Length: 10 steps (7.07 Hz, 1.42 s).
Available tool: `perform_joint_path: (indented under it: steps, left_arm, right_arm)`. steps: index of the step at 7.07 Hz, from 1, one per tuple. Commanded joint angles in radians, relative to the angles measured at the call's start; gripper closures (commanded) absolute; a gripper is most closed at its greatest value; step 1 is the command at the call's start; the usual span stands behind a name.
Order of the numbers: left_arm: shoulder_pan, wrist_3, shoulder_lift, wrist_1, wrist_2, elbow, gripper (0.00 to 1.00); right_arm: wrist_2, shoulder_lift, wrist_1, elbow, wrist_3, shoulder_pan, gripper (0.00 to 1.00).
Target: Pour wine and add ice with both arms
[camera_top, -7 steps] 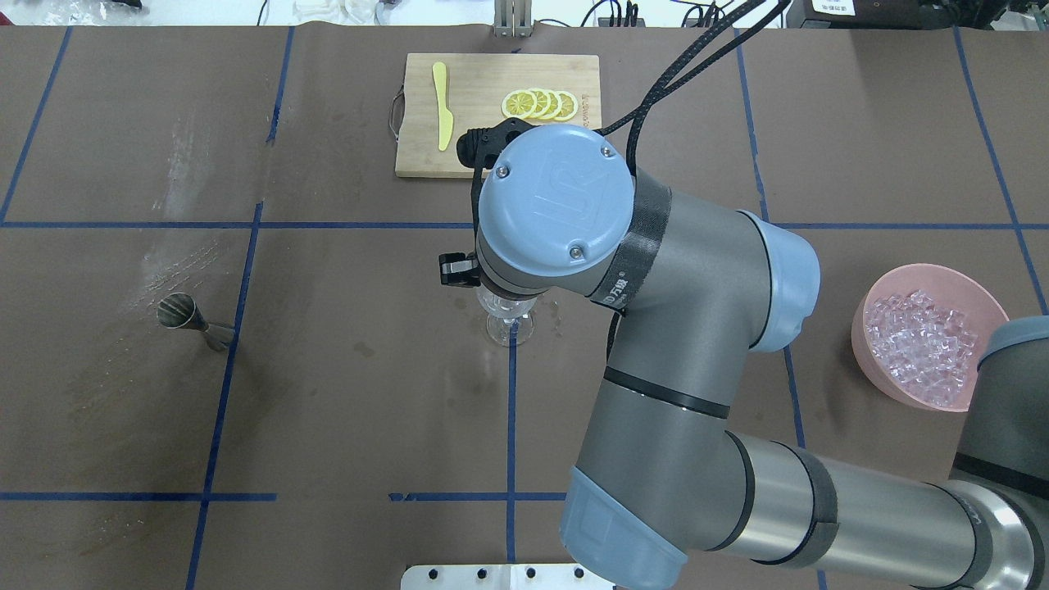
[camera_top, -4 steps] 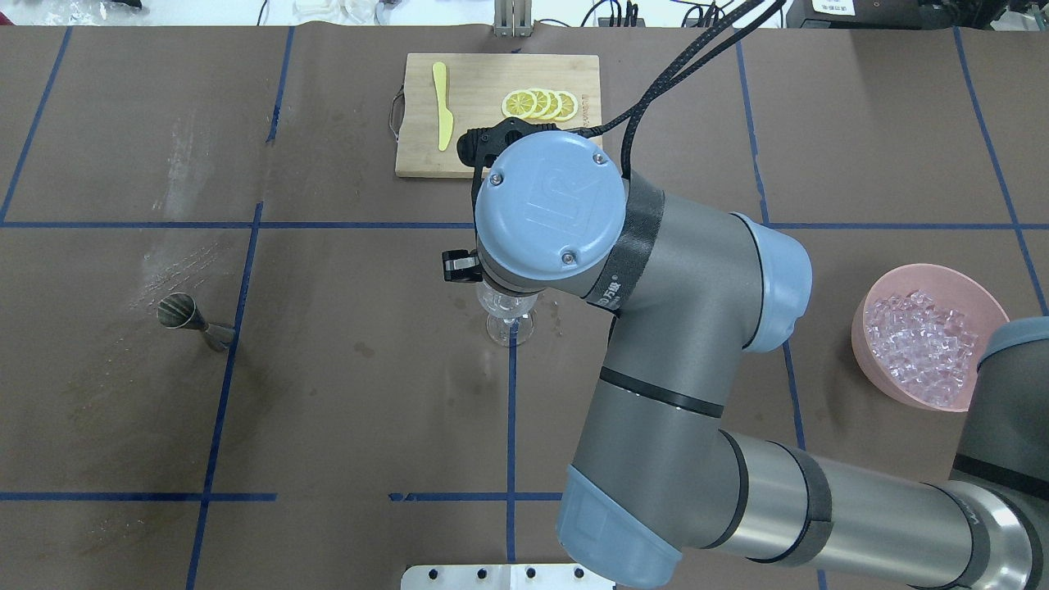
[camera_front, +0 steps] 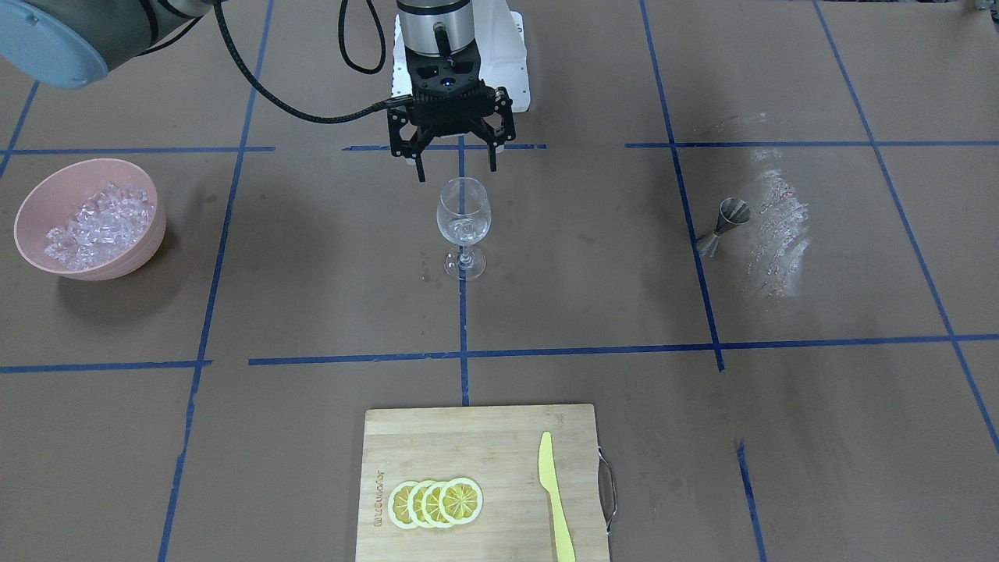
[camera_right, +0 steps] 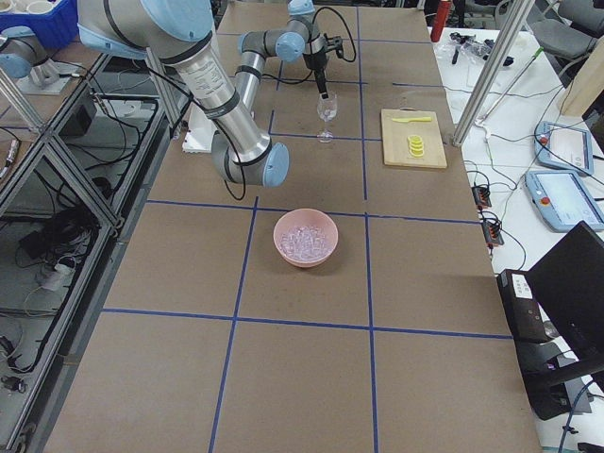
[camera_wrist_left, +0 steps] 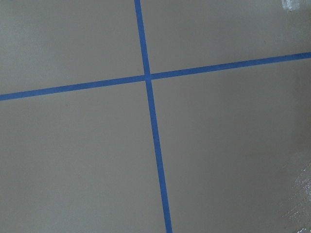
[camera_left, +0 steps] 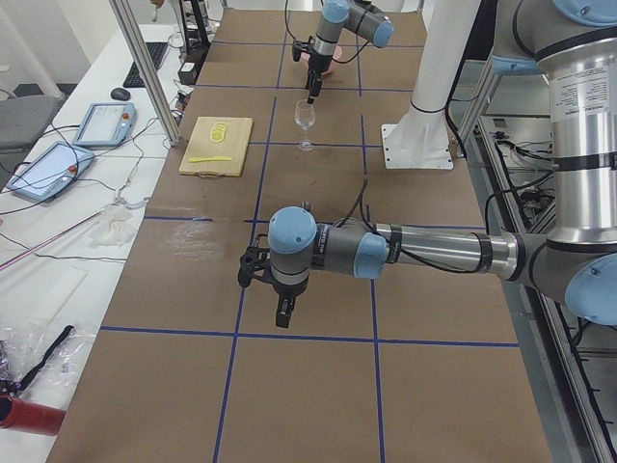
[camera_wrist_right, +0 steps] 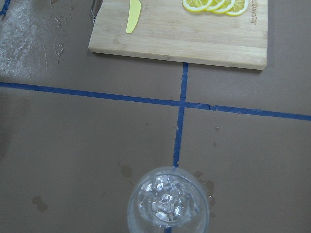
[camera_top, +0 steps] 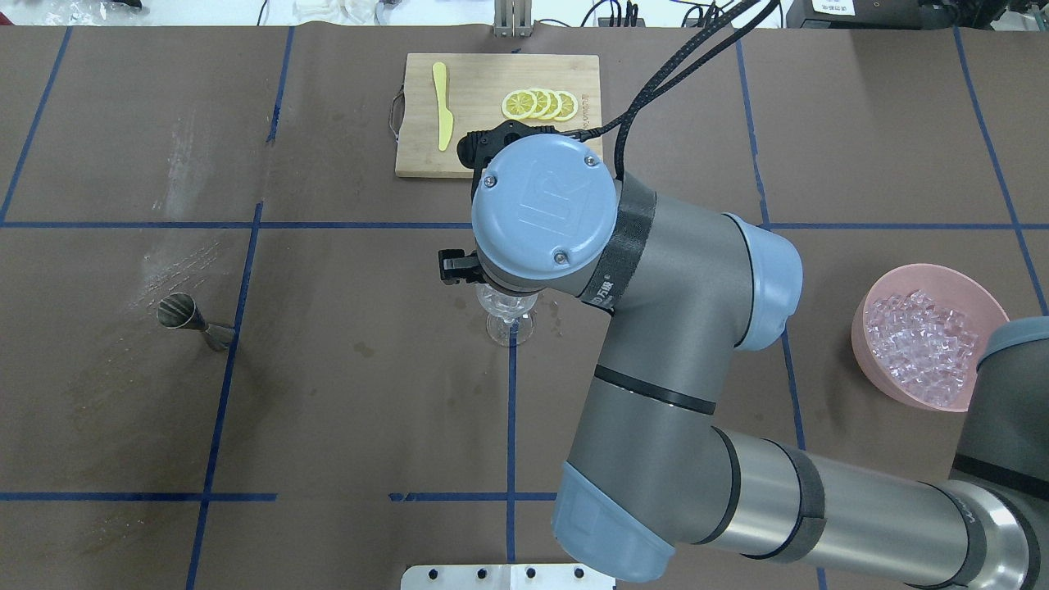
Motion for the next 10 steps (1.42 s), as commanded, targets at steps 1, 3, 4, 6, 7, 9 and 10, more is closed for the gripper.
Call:
perform_joint_path:
  steps: [1,3,4,6,7,9,10]
  left_arm:
    - [-0.002,0.0,0.011,0.001,-0.002,0.001,0.0]
    - [-0.002,0.0,0.013,0.001,0.015,0.005,0.0]
    - [-0.002,-0.002,0.011,0.002,0.044,0.002,0.0]
    - [-0.002,-0.002,0.011,0.003,0.044,0.001,0.0]
    - [-0.004,0.0,0.016,0.003,0.041,-0.001,0.0]
    - [-0.004,-0.002,0.016,0.006,0.038,0.002,0.0]
    - [-0.004,-0.002,0.017,0.008,0.038,0.002,0.0]
  right_arm:
    - [0.148,-0.033,-0.005,0.008,-0.06,0.098,0.0]
    - [0.278,-0.139,0.005,0.027,-0.216,0.242,0.0]
    - [0.366,-0.231,0.008,0.053,-0.351,0.345,0.0]
    - [0.472,-0.463,0.024,0.06,-0.709,0.555,0.0]
    - [0.513,-0.584,0.053,0.052,-0.861,0.647,0.0]
    - [0.581,-0.787,0.094,0.025,-1.113,0.825,0.0]
    - [0.581,-0.871,0.113,0.017,-1.12,0.893,0.0]
